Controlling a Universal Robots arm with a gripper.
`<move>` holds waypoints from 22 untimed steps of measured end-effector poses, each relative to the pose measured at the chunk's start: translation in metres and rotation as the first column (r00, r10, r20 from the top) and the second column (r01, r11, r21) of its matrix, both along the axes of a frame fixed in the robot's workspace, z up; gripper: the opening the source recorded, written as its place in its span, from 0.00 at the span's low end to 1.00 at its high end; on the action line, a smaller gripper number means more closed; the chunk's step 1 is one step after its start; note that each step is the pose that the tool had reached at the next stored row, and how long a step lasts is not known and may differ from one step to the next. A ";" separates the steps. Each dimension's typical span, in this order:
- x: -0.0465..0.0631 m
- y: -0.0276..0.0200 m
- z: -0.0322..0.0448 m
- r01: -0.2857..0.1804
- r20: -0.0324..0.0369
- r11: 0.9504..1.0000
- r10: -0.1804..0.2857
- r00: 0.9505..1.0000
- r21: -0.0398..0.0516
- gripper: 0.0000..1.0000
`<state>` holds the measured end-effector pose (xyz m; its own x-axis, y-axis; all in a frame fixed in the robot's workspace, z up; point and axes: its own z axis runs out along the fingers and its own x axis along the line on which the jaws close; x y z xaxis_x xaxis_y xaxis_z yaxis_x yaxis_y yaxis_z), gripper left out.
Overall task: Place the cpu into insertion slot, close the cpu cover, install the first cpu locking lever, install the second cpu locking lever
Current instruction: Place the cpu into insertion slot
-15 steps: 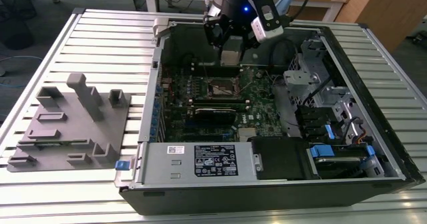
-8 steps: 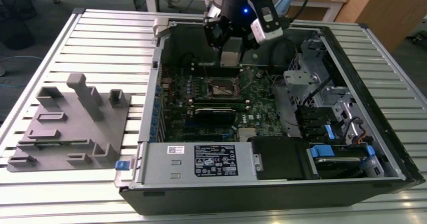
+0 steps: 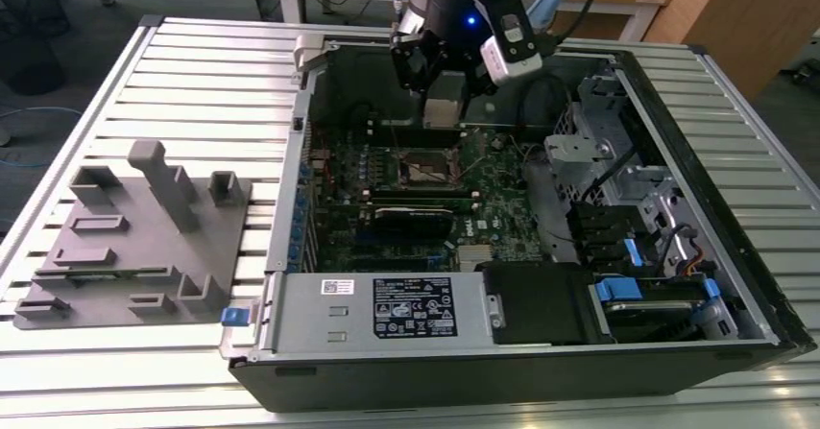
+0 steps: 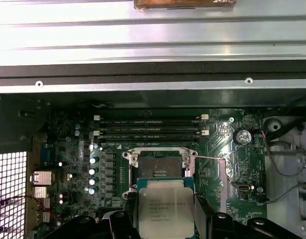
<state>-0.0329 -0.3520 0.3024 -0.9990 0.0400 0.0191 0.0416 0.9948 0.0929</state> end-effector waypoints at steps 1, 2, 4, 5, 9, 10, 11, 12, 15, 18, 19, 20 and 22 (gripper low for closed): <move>0.000 0.0000 -0.0002 0.018 0.000 1.000 -0.018 1.000 0.000 0.54; 0.000 0.0000 -0.0004 0.036 0.000 0.999 -0.036 0.999 0.000 0.54; 0.000 0.0000 -0.0010 0.073 0.000 0.997 -0.073 0.997 0.000 0.54; 0.000 0.0000 -0.0014 0.091 0.000 0.996 -0.091 0.996 0.000 0.54; 0.000 0.0000 -0.0030 0.163 0.000 0.987 -0.163 0.987 0.000 0.54; 0.000 0.0000 -0.0033 0.181 0.000 0.983 -0.181 0.983 0.000 0.54; 0.000 0.0000 -0.0033 0.193 0.000 0.981 -0.193 0.981 0.000 0.54; 0.000 0.0000 -0.0033 0.194 0.000 0.981 -0.194 0.981 0.000 0.54; 0.000 0.0000 -0.0034 0.194 0.000 0.981 -0.194 0.981 0.000 0.54; 0.000 0.0000 -0.0035 0.204 0.000 0.979 -0.204 0.979 0.000 0.54; 0.000 0.0000 -0.0040 0.236 0.000 0.972 -0.236 0.972 0.000 0.54; 0.000 0.0000 -0.0042 0.253 0.000 0.968 -0.253 0.968 0.000 0.54; 0.000 0.0000 -0.0046 0.287 0.000 0.958 -0.287 0.958 0.000 0.54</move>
